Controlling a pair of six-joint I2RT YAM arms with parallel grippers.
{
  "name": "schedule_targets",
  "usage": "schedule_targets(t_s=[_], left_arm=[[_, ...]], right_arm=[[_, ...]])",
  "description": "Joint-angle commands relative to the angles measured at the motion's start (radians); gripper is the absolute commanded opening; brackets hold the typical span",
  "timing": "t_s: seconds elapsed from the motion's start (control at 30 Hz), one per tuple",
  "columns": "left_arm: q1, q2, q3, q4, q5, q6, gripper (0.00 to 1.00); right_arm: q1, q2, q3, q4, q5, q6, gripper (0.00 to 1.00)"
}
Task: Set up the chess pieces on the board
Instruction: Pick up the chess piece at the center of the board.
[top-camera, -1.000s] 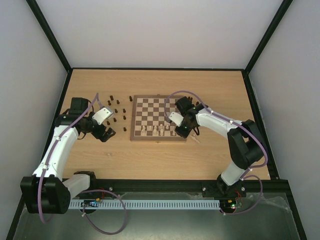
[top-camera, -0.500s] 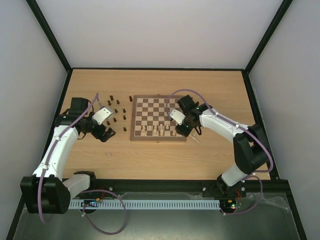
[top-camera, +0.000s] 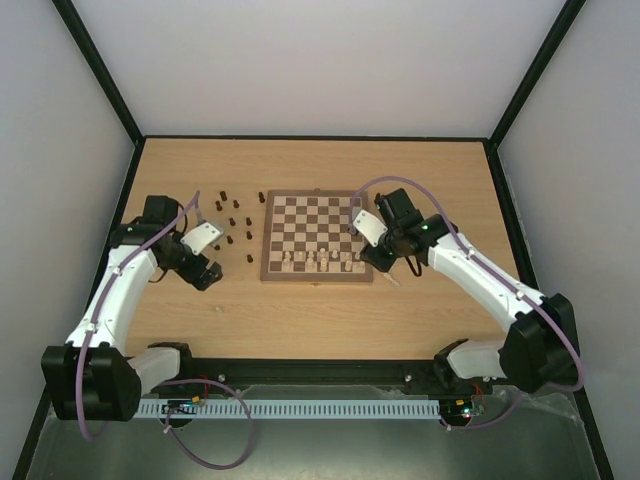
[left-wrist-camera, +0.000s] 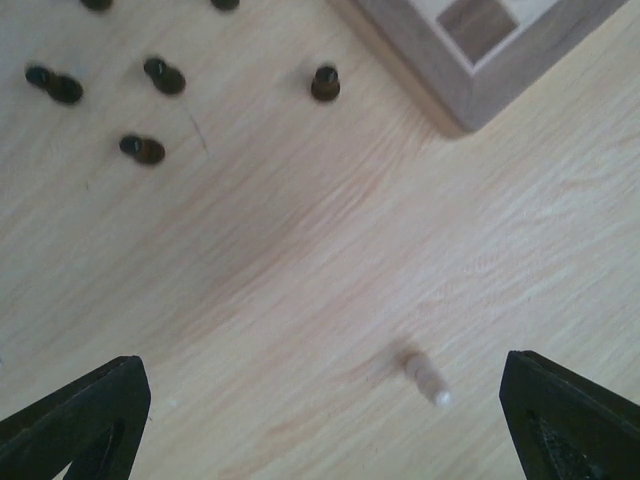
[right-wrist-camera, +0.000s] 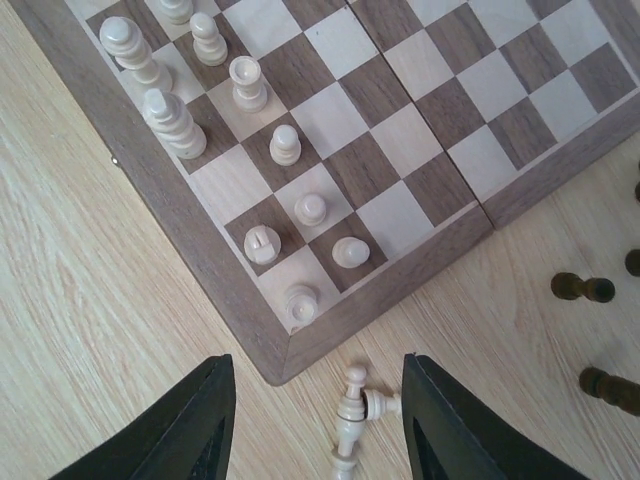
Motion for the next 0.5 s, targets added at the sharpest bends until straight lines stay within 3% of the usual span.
schedule_targets(t_s=[0.0,0.27,0.47], left_arm=[[0.008,-0.014,-0.031,-0.122,-0.113,0.014,0.99],[-0.052,-0.022,-0.127,-0.174,-0.225,0.002,0.92],[-0.157,0.007,-0.187,-0.130,-0.297,-0.062,0.75]], right_arm=[[-0.011,-0.064,-0.035,-0.049,0.003,0.000,0.47],[-0.029,-0.064,-0.065,-0.021,-0.036,-0.006,0.47],[-0.030,-0.044,-0.063,-0.011,-0.052,-0.005,0.47]])
